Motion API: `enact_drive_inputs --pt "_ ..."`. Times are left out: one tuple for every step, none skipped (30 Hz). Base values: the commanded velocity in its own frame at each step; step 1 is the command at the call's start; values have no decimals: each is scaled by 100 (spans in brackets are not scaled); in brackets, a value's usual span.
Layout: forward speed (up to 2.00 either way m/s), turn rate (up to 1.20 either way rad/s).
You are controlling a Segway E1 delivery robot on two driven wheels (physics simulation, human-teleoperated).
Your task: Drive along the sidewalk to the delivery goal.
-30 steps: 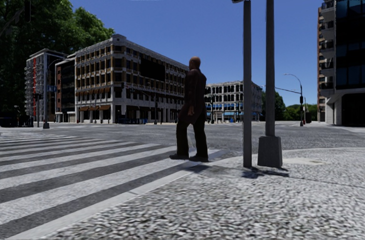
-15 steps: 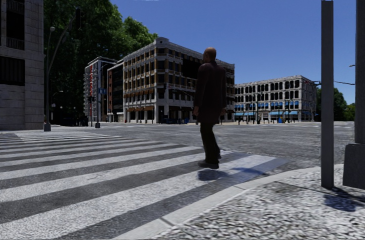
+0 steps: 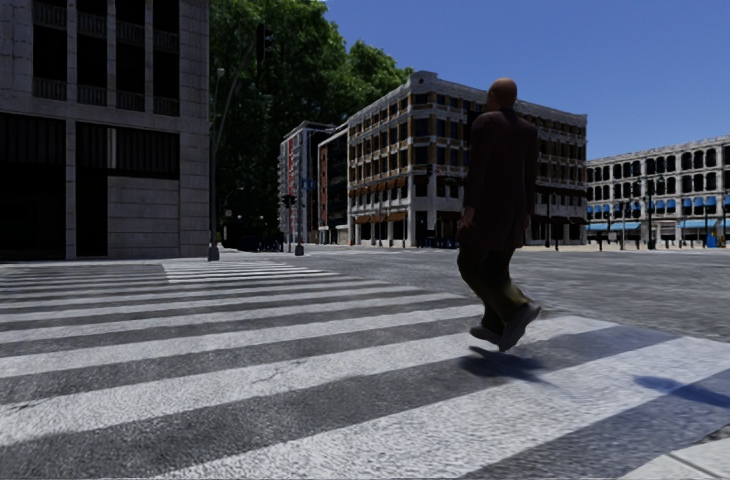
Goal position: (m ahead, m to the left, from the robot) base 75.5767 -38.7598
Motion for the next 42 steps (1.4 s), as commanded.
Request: enact_drive_inputs --pt "132 64" --pt "132 64" --pt "132 64" --pt "132 64" --pt "132 64" --pt "132 64" --pt "132 64" --pt "132 64" --pt "132 64" --pt "132 64" --pt "132 64" --pt "132 64" --pt "132 64" --pt "132 64" --pt "132 64" --pt "132 64" --pt "132 64" --pt "132 64" --pt "132 62" --pt "132 56" --pt "132 47" --pt "132 31" --pt "132 0" --pt "132 0" --pt "132 0" --pt "132 0" --pt "132 0" --pt "132 0" --pt "132 0" --pt "132 0" --pt "132 0" --pt "132 0" --pt "132 0" --pt "132 0" --pt "132 0" --pt "132 18" --pt "132 28" --pt "132 31" --pt "132 32" --pt "132 33" --pt "132 35" --pt "132 37"
